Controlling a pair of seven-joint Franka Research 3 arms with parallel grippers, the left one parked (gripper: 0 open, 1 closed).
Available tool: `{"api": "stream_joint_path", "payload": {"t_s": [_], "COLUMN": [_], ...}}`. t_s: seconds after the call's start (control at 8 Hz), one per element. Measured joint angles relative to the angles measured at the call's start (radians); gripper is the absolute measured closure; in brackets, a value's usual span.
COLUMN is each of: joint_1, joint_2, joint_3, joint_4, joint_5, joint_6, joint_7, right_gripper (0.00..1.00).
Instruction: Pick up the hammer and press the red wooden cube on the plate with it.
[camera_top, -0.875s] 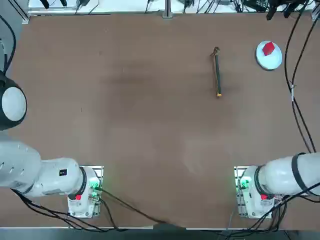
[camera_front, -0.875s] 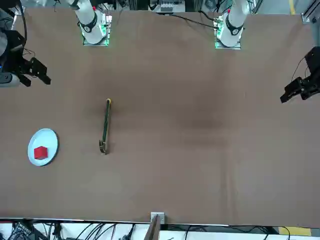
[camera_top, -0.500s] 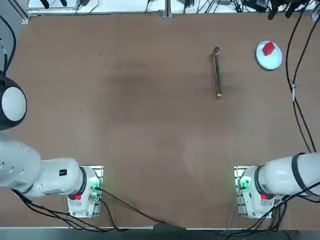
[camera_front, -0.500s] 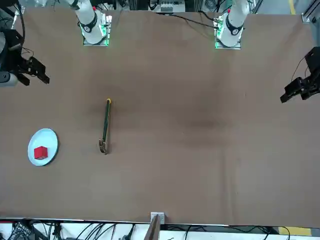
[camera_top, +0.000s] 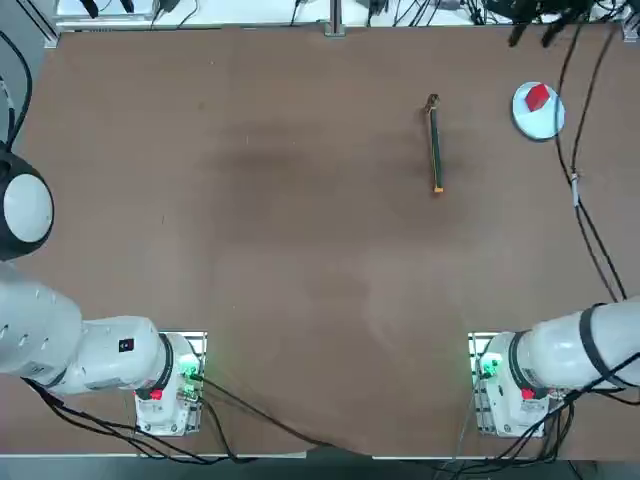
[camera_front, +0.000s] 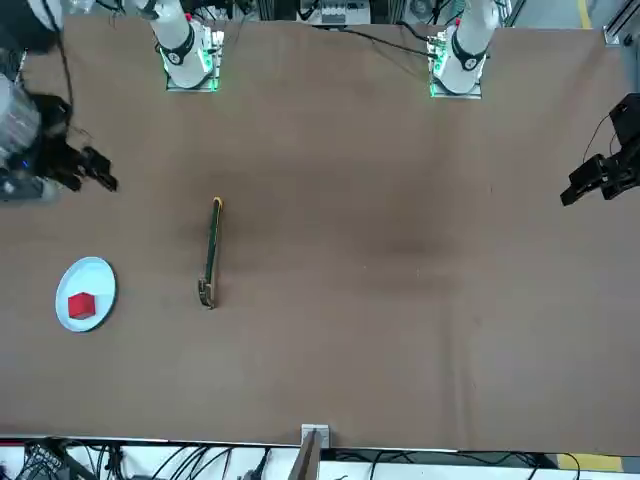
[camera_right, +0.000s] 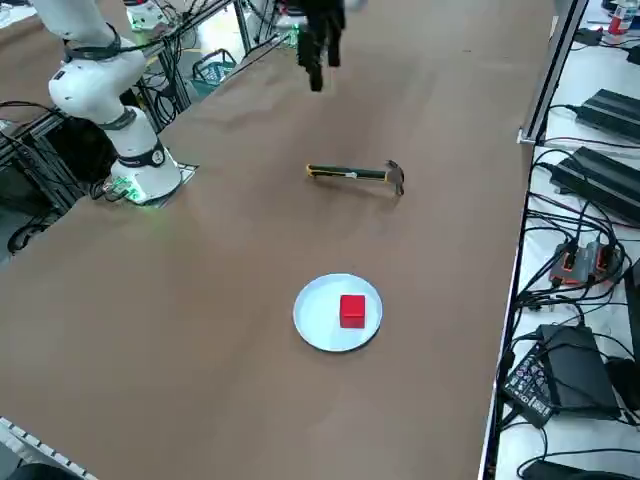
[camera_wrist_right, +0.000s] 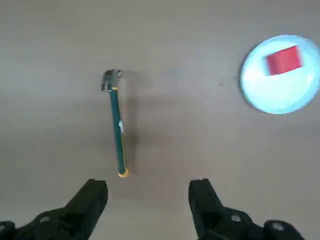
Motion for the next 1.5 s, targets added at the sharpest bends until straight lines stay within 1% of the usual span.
{"api": "stream_joint_path", "payload": {"t_s": [0.25,0.38,0.62,0.88,1.0,1.25,1.38,1.5], "joint_1": [0.055,0.083,0.148,0.183,0.185,0.184,0.184,0.184], "joint_2": [0.083,0.121,0.192,0.259,0.290,0.339,0.358,0.371], "joint_3": [0.005,0.005,0.006,0.006,0.006,0.003,0.003,0.003], "joint_4": [-0.073,-0.117,-0.218,-0.304,-0.328,-0.339,-0.340,-0.340], "joint_5": [0.014,0.016,0.017,0.017,0.017,0.017,0.017,0.017], "joint_6": [0.160,0.259,0.489,0.697,0.767,0.856,0.887,0.907], "joint_7": [0.088,0.136,0.240,0.298,0.305,0.306,0.307,0.307], "right_gripper": [0.00,0.00,0.00,0.00,0.00,0.02,0.10,0.12]}}
